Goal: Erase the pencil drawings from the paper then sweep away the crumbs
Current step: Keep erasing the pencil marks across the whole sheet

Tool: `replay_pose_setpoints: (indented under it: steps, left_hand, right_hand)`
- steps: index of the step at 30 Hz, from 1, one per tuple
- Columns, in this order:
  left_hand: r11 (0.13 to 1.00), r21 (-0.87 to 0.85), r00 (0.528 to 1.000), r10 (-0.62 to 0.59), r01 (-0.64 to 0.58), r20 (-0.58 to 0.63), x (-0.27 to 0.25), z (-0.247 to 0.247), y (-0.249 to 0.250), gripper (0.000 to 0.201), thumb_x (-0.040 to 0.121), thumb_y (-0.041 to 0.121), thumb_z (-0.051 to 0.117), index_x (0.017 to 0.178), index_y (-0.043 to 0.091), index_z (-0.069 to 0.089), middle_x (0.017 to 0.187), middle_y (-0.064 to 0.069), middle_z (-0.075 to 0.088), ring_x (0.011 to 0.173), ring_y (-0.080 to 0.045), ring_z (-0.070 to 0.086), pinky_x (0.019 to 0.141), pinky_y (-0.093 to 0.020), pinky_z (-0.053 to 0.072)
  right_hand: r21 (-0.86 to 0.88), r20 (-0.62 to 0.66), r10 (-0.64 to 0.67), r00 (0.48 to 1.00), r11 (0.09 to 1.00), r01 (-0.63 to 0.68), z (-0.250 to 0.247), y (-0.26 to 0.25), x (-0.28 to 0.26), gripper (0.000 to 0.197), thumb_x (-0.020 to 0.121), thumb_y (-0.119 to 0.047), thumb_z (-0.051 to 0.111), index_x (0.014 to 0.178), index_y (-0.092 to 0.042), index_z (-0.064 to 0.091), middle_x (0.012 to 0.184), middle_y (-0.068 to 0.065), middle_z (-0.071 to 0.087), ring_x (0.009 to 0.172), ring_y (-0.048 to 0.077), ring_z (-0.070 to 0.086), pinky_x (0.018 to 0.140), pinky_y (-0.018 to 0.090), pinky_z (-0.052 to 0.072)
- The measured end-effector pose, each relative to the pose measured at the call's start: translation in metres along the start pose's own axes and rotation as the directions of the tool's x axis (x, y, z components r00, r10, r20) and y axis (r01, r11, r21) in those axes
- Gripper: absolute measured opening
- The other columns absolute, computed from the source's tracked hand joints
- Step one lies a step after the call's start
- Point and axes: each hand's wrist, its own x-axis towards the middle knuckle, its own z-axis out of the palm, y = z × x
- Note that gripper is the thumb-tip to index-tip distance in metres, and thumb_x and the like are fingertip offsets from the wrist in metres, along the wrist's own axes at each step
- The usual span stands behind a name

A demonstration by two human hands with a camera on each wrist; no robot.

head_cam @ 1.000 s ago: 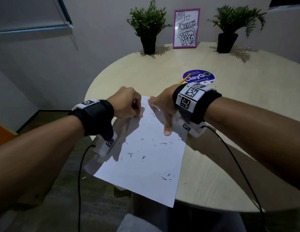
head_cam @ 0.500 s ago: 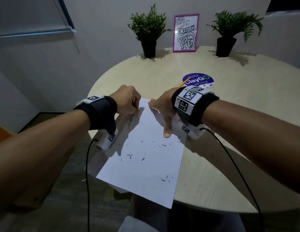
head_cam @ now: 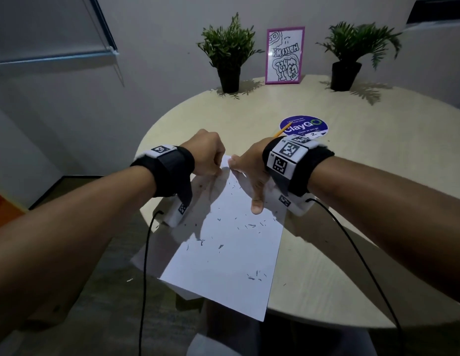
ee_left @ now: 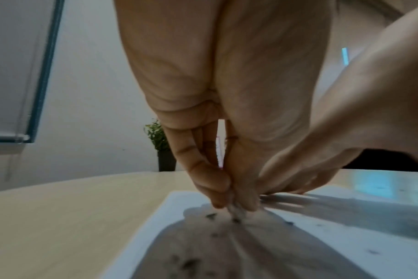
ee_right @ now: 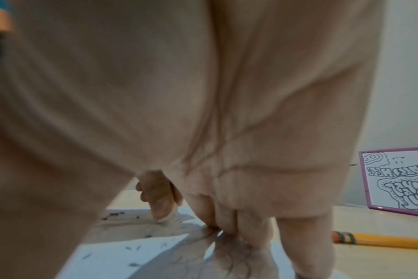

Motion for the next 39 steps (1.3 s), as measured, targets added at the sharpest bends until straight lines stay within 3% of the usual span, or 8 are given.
replay_pose_setpoints:
  steps: [3, 8, 13, 20, 25, 31, 36, 39]
  left_hand:
    - [0.998, -0.002, 0.998, 0.058, -0.058, 0.039, -0.006, 0.009, 0.013, 0.012, 0.074, 0.014, 0.077, 0.066, 0.017, 0.068, 0.067, 0.000, 0.068, 0.065, -0.012, 0.060, 0.057, -0.022, 0.048]
    - [0.999, -0.031, 0.998, 0.013, -0.011, 0.054, -0.004, 0.005, -0.003, 0.021, 0.078, 0.007, 0.074, 0.064, 0.019, 0.064, 0.076, -0.002, 0.071, 0.074, -0.016, 0.064, 0.061, -0.024, 0.049]
    - [0.999, -0.031, 0.999, -0.036, 0.037, 0.017, 0.005, -0.003, -0.011, 0.021, 0.078, 0.015, 0.081, 0.064, 0.017, 0.065, 0.071, -0.001, 0.068, 0.076, -0.018, 0.062, 0.064, -0.024, 0.048]
    - [0.996, -0.071, 0.998, 0.059, -0.057, 0.030, -0.009, 0.013, 0.000, 0.014, 0.078, 0.012, 0.078, 0.069, 0.013, 0.067, 0.069, 0.002, 0.068, 0.065, -0.011, 0.061, 0.058, -0.021, 0.050]
    - [1.000, -0.028, 1.000, -0.012, 0.012, -0.008, 0.003, 0.001, -0.015, 0.015, 0.080, 0.013, 0.079, 0.070, 0.010, 0.068, 0.070, -0.002, 0.067, 0.068, -0.013, 0.058, 0.057, -0.022, 0.044]
    - [0.994, -0.046, 0.994, 0.103, -0.101, 0.044, -0.008, 0.011, 0.003, 0.014, 0.074, 0.011, 0.081, 0.069, 0.015, 0.068, 0.068, 0.003, 0.068, 0.068, -0.015, 0.065, 0.061, -0.028, 0.054]
    - [0.996, -0.085, 1.000, 0.004, -0.005, -0.010, -0.006, 0.007, -0.009, 0.012, 0.080, 0.013, 0.077, 0.071, 0.011, 0.069, 0.073, -0.001, 0.071, 0.072, -0.016, 0.064, 0.061, -0.023, 0.051]
    - [0.998, -0.063, 1.000, 0.012, -0.013, -0.027, -0.005, 0.004, -0.007, 0.014, 0.078, 0.009, 0.077, 0.068, 0.012, 0.068, 0.073, -0.003, 0.071, 0.074, -0.017, 0.063, 0.063, -0.026, 0.053]
  right_hand:
    - [0.021, -0.013, -0.019, 1.000, 1.000, 0.019, 0.002, 0.001, -0.001, 0.112, 0.056, -0.067, 0.086, 0.148, -0.020, 0.041, 0.135, -0.001, 0.060, 0.119, 0.028, 0.058, 0.095, 0.038, 0.047]
    - [0.002, 0.004, -0.036, 0.999, 0.999, 0.036, 0.001, 0.001, -0.003, 0.101, 0.056, -0.070, 0.084, 0.136, -0.019, 0.051, 0.131, -0.002, 0.062, 0.109, 0.027, 0.063, 0.069, 0.034, 0.043]
    - [0.005, -0.008, -0.037, 0.999, 0.999, 0.037, -0.001, 0.001, -0.004, 0.102, 0.052, -0.072, 0.084, 0.133, -0.021, 0.050, 0.142, -0.002, 0.054, 0.112, 0.029, 0.060, 0.081, 0.039, 0.046]
    - [0.003, 0.001, -0.033, 0.999, 0.999, 0.033, 0.002, 0.000, -0.005, 0.104, 0.057, -0.071, 0.081, 0.141, -0.017, 0.050, 0.128, 0.003, 0.065, 0.112, 0.028, 0.062, 0.066, 0.032, 0.041]
    - [-0.005, -0.023, -0.026, 0.999, 1.000, 0.026, 0.000, 0.001, -0.007, 0.105, 0.055, -0.071, 0.083, 0.138, -0.020, 0.045, 0.129, 0.000, 0.060, 0.110, 0.029, 0.059, 0.088, 0.041, 0.048]
    - [0.012, -0.019, -0.025, 1.000, 1.000, 0.025, 0.003, 0.001, -0.004, 0.107, 0.055, -0.070, 0.084, 0.142, -0.017, 0.049, 0.124, 0.002, 0.067, 0.110, 0.028, 0.064, 0.059, 0.029, 0.038]
    - [0.013, -0.016, -0.013, 1.000, 1.000, 0.013, 0.001, 0.001, -0.003, 0.111, 0.055, -0.069, 0.085, 0.146, -0.020, 0.043, 0.129, 0.000, 0.064, 0.114, 0.030, 0.061, 0.087, 0.039, 0.048]
    - [0.024, 0.020, -0.026, 0.999, 0.999, 0.025, 0.001, 0.001, -0.001, 0.100, 0.055, -0.068, 0.086, 0.136, -0.021, 0.052, 0.125, -0.001, 0.066, 0.109, 0.027, 0.063, 0.077, 0.036, 0.048]
